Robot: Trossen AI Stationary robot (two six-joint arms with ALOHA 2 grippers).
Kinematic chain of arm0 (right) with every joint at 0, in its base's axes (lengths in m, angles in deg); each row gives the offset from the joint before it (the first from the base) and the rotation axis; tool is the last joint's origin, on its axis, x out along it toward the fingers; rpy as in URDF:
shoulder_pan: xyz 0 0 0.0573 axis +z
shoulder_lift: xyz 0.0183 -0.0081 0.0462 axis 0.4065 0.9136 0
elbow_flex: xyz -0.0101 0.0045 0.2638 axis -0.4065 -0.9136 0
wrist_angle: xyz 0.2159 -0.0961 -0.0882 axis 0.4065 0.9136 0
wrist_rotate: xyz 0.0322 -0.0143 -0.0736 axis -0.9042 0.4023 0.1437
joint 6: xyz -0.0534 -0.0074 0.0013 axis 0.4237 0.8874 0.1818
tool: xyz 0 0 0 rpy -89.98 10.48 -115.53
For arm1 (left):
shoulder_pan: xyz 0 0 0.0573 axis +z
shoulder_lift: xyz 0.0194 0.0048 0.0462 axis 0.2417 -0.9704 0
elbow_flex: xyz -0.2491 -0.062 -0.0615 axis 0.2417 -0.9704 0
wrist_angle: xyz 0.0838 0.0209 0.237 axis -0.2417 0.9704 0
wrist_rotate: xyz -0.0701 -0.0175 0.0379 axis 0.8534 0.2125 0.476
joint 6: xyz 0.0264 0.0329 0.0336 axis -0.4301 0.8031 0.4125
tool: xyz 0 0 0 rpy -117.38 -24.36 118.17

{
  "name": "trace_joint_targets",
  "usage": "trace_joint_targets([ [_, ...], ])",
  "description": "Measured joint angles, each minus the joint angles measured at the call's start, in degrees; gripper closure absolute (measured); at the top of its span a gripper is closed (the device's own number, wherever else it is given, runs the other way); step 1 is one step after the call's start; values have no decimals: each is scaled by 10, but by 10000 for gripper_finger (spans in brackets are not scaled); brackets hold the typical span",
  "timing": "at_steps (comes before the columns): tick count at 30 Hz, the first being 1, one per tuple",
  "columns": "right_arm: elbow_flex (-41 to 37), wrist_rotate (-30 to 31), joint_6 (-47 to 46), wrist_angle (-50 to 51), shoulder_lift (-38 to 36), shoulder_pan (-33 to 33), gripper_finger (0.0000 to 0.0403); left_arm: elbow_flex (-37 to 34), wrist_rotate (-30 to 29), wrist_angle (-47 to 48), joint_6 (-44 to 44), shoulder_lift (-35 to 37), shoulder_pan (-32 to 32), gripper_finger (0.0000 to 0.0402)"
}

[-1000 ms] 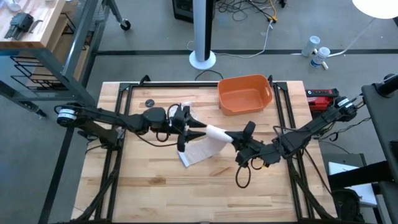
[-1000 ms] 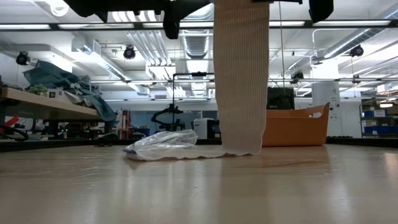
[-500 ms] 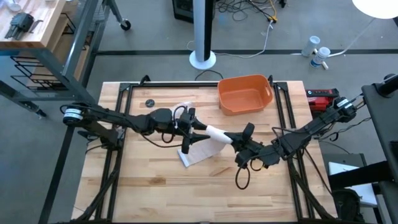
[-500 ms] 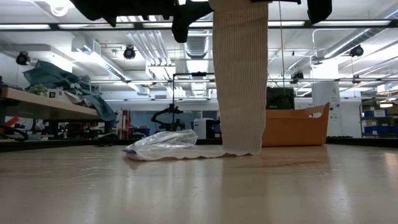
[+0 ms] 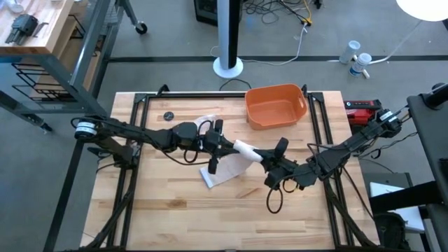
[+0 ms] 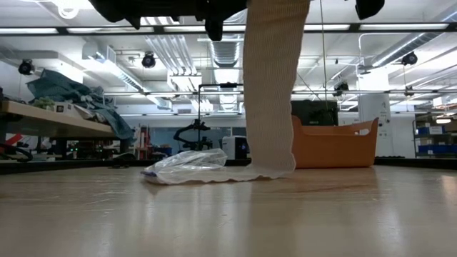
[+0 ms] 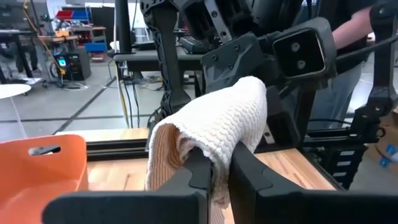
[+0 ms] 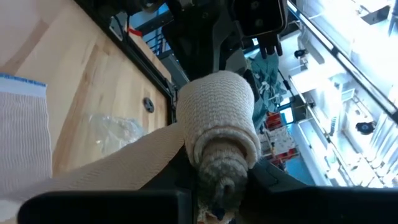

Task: Roll bandage
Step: Roll the brown bandage

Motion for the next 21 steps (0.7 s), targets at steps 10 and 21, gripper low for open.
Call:
trace_joint_targets([
  [10,0,-1,-89,0,0,-1,331,-1,-38,-5,55,0,-13,388],
  [21,0,-11,-411,29,-7,-5,274,-3,-202,-21,234,2,-71,389],
])
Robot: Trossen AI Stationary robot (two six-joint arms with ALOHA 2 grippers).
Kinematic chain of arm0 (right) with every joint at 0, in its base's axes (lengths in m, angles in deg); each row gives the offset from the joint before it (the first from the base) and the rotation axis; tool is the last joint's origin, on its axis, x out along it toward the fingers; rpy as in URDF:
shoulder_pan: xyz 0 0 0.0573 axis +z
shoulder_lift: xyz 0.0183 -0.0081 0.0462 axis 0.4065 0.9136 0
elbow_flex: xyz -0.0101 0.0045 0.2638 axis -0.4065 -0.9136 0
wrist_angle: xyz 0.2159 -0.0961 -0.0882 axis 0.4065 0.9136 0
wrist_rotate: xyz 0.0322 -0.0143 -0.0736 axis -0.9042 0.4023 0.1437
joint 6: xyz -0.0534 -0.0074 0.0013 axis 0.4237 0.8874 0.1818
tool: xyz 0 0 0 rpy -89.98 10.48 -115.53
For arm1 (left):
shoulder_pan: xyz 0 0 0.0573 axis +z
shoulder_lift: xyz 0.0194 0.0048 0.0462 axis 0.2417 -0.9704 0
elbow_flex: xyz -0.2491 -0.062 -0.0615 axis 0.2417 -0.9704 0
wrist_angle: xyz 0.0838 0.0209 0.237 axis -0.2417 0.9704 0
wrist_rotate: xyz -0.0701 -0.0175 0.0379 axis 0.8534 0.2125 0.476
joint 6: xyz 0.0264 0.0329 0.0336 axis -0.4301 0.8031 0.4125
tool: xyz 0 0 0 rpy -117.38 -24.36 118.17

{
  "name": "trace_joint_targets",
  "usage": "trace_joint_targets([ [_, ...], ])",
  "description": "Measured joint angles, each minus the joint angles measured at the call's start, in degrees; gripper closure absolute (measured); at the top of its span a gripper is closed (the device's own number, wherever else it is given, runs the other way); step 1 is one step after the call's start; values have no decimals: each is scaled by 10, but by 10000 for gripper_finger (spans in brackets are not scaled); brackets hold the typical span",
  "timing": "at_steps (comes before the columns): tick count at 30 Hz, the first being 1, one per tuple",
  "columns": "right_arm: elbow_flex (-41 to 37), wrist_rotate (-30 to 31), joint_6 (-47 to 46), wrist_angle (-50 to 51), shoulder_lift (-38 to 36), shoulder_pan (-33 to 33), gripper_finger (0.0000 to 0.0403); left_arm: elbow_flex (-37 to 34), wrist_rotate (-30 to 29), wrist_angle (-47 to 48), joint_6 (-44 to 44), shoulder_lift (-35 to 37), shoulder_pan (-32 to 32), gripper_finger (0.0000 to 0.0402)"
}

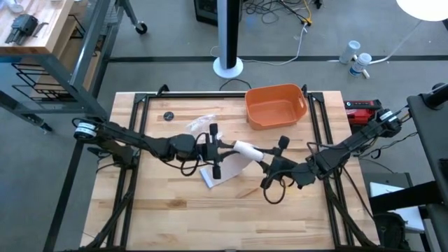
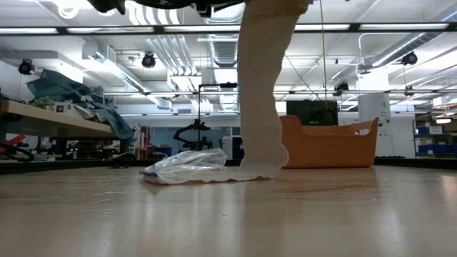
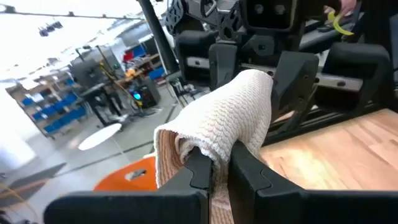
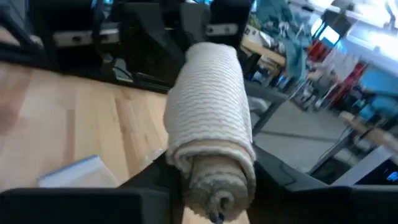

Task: Roll bandage
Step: Roll the brown bandage

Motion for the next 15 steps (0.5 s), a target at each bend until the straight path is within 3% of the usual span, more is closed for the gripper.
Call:
trace_joint_targets([
  [7,1,-1,-28,1,-7,-4,208,0,-21,-8,9,0,-3,390],
  [15,1,3,-70,5,-16,-16,160,0,-102,-17,-30,0,4,390],
])
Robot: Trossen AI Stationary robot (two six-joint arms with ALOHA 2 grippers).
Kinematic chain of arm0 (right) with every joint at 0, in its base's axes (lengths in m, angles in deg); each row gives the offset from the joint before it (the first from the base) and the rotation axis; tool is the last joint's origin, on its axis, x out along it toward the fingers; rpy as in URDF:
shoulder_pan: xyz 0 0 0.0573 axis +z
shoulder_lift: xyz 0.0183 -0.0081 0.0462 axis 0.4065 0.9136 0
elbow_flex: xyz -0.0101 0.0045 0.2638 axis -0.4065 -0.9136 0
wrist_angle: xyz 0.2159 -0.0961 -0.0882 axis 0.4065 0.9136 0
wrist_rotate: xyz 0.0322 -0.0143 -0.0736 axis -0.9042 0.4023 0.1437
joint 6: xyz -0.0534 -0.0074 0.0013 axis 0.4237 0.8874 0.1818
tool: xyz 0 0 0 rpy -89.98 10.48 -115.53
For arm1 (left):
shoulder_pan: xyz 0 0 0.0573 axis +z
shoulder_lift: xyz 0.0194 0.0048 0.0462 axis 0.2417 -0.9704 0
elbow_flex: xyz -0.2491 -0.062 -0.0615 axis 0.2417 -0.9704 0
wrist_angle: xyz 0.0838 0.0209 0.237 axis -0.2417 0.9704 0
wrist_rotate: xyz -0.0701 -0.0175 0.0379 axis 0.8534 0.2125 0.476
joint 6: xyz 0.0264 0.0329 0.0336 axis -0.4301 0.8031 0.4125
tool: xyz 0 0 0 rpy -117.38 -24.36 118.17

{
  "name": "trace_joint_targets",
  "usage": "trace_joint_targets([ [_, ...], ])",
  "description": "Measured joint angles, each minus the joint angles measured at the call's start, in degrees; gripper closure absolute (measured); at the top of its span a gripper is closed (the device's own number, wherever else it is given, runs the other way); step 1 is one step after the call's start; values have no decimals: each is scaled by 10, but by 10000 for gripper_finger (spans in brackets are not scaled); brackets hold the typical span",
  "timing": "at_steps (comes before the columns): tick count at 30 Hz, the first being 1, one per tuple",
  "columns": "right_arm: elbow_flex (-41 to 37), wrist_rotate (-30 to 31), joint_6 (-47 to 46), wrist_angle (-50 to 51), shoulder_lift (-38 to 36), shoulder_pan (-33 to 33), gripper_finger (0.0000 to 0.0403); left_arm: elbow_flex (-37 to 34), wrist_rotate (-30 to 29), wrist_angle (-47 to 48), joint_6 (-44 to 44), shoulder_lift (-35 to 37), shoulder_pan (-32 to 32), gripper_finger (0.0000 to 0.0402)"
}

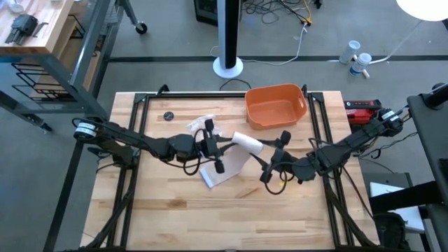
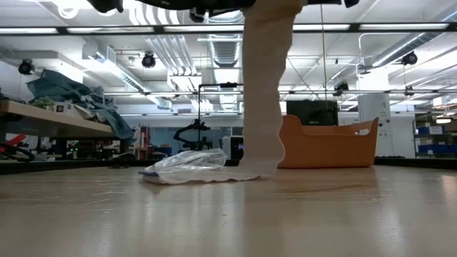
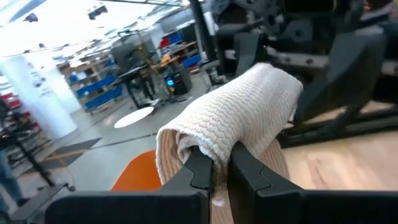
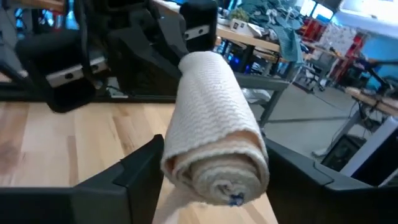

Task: Roll bandage
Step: Roll the brown bandage

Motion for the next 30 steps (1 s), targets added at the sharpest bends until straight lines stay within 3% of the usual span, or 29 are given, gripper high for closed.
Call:
trace_joint_targets([
  [8,0,-2,-40,35,0,-4,136,0,-7,-36,-8,1,-2,392],
  [21,-49,-2,-99,41,-32,-4,141,-38,-44,-75,160,3,-15,393],
  [24,-83,-25,-114,-14,-51,-10,137,-69,-44,-148,196,3,-15,393],
  [30,-164,-154,-99,-242,-80,-49,131,-134,-38,-303,271,4,-19,393],
])
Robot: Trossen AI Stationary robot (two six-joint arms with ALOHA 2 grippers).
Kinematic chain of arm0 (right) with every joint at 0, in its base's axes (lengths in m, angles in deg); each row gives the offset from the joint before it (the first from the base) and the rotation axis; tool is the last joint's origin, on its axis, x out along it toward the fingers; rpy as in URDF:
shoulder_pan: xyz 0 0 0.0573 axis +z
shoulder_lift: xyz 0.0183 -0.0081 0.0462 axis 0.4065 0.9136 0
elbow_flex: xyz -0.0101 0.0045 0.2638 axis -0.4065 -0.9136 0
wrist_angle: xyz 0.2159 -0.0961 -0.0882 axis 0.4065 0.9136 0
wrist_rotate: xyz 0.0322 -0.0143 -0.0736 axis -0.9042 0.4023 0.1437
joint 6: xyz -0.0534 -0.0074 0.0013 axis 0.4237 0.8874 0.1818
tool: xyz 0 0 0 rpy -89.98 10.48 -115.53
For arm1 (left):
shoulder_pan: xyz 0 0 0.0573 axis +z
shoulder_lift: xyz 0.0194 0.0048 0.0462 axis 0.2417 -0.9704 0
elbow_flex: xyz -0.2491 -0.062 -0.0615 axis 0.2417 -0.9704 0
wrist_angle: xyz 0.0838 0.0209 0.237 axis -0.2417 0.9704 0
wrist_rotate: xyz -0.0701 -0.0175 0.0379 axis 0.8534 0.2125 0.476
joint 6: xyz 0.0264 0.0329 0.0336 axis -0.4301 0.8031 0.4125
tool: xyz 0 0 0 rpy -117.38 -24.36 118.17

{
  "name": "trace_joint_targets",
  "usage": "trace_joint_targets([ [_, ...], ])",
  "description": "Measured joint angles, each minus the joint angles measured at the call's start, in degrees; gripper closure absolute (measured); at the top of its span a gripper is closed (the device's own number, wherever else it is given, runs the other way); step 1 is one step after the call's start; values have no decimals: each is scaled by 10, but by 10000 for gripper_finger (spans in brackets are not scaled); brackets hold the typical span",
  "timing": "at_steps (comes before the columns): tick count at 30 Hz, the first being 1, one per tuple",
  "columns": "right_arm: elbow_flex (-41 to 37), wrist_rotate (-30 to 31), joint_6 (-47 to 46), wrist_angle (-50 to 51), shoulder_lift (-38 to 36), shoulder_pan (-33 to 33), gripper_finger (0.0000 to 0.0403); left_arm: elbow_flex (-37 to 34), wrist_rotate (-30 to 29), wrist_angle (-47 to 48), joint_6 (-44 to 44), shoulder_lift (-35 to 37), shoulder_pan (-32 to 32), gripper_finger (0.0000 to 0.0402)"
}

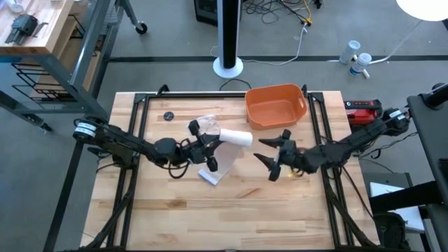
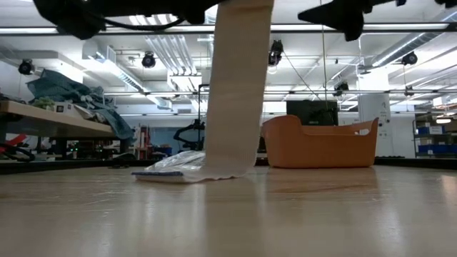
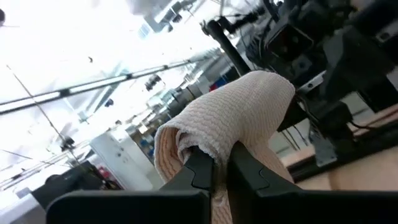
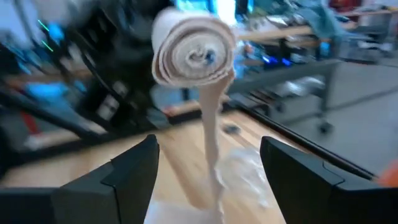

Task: Roll bandage
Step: Roll the brown bandage

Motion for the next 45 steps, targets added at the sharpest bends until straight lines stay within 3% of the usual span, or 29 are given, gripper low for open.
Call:
trace_joint_targets([
  [3,-12,-72,-2,-57,-2,-31,134,-9,13,-7,8,0,0,393],
  [8,9,-165,-4,-57,22,-70,140,-11,56,-7,52,-3,-3,393],
  [19,55,-192,26,-60,60,-76,124,-11,48,-7,74,-3,-9,394],
  [25,76,-207,28,-57,77,-77,141,-3,46,-5,74,-3,-14,394],
  [32,112,-176,55,-58,119,-79,212,2,37,-2,74,-3,-21,382],
  [38,128,-158,81,-51,143,-79,347,3,22,-1,37,-1,-23,368],
  [45,135,-130,97,13,102,-79,355,3,-101,19,17,3,-30,330],
])
